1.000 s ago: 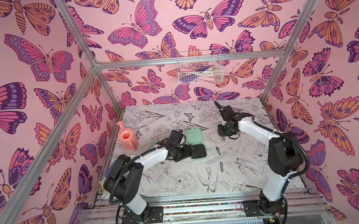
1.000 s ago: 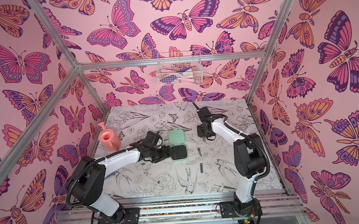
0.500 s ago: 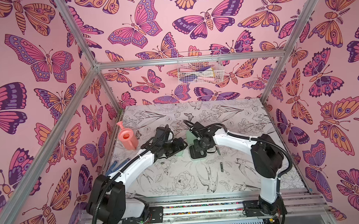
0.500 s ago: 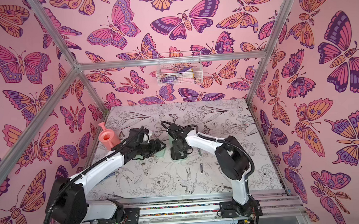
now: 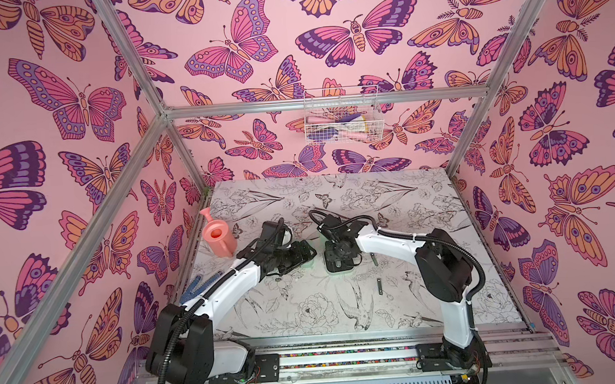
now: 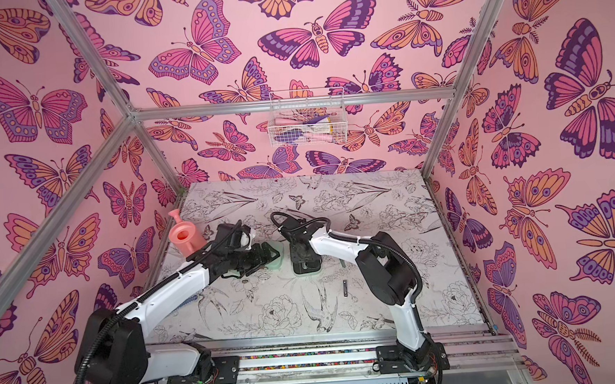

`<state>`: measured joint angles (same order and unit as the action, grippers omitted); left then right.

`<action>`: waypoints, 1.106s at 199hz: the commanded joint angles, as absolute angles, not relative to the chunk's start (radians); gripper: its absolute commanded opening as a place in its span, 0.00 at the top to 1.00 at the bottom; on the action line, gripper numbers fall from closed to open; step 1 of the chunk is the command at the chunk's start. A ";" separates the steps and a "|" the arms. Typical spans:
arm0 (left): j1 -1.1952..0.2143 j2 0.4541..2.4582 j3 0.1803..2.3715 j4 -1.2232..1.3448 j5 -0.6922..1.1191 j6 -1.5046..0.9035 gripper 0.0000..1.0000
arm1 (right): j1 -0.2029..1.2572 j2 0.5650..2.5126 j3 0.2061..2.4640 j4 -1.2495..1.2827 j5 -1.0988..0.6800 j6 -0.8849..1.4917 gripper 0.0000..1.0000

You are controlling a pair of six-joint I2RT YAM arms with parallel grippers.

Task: Organize nail clipper sets
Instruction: Place the nail clipper in the storage box.

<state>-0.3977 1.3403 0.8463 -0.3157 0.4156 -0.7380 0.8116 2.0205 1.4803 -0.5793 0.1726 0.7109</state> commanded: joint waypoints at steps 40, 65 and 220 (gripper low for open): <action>-0.387 1.313 0.825 -0.334 0.434 -0.721 0.21 | 0.816 2.045 1.467 -0.573 0.178 0.710 0.87; -0.387 1.316 0.829 -0.334 0.434 -0.721 0.21 | 0.818 2.043 1.446 -0.559 0.172 0.713 0.87; -0.387 1.343 0.841 -0.332 0.437 -0.717 0.21 | 0.832 2.127 1.466 -0.594 0.106 0.664 0.87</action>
<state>-0.3927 1.3304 0.8452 -0.3157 0.4236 -0.7334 0.8143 2.0525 1.4590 -0.5682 0.1558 0.6861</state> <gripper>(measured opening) 0.790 0.216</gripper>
